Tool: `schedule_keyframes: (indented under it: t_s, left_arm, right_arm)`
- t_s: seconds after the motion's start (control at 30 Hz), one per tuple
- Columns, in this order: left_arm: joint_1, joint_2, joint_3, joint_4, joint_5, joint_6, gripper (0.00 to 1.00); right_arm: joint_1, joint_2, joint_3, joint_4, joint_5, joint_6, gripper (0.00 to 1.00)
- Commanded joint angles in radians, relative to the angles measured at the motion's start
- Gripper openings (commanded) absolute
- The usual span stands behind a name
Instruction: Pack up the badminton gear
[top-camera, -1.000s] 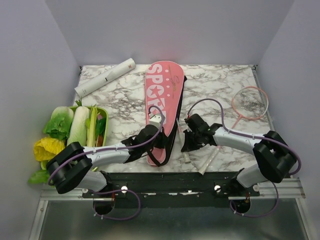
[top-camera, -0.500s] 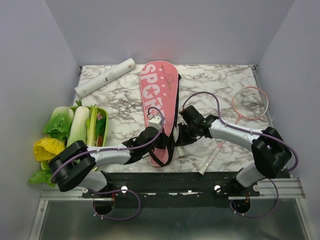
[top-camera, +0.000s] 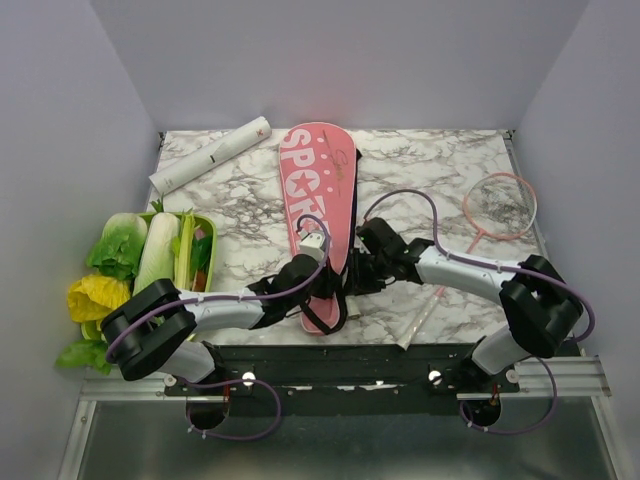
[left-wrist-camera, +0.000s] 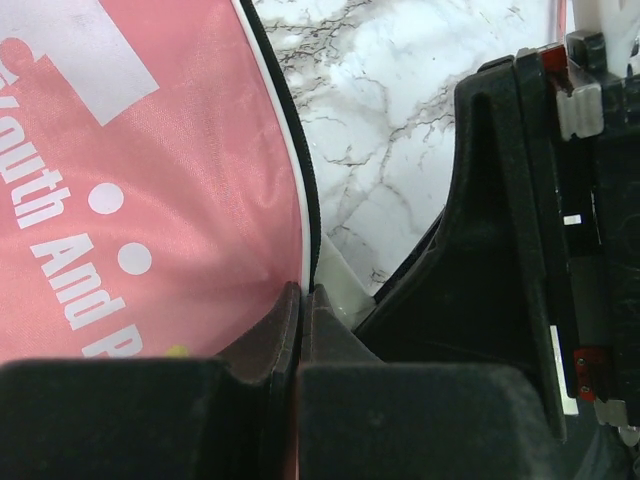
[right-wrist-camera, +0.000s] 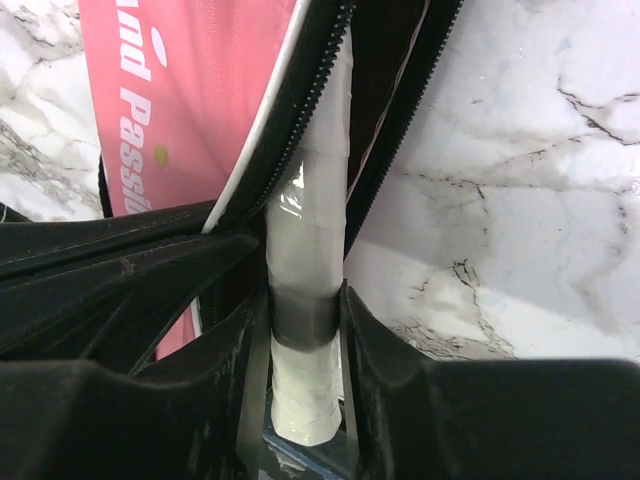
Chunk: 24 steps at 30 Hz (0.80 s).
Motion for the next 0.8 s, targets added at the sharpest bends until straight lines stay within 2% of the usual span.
schedule_keyframes:
  t_s: [0.0, 0.13, 0.4, 0.6, 0.77]
  left_arm:
    - [-0.023, -0.002, 0.009, -0.008, 0.066, -0.010, 0.00]
    - [-0.023, -0.013, 0.009, -0.022, 0.059, 0.001, 0.00]
    - [-0.023, -0.027, 0.014, -0.042, 0.051, 0.016, 0.00]
    - [-0.023, -0.017, 0.026, -0.047, 0.053, 0.022, 0.00]
    - [-0.023, -0.005, 0.034, -0.043, 0.056, 0.024, 0.00]
  right_arm:
    - [0.007, -0.040, -0.008, 0.146, 0.008, 0.020, 0.44]
    - [0.007, -0.095, -0.027, 0.099, 0.057, 0.021, 0.51]
    - [0.007, -0.172, -0.114, 0.050, 0.141, 0.030, 0.52]
    - [0.007, -0.195, -0.179, 0.059, 0.154, 0.035, 0.47]
    - [0.007, -0.195, -0.232, 0.151, 0.118, 0.050, 0.43]
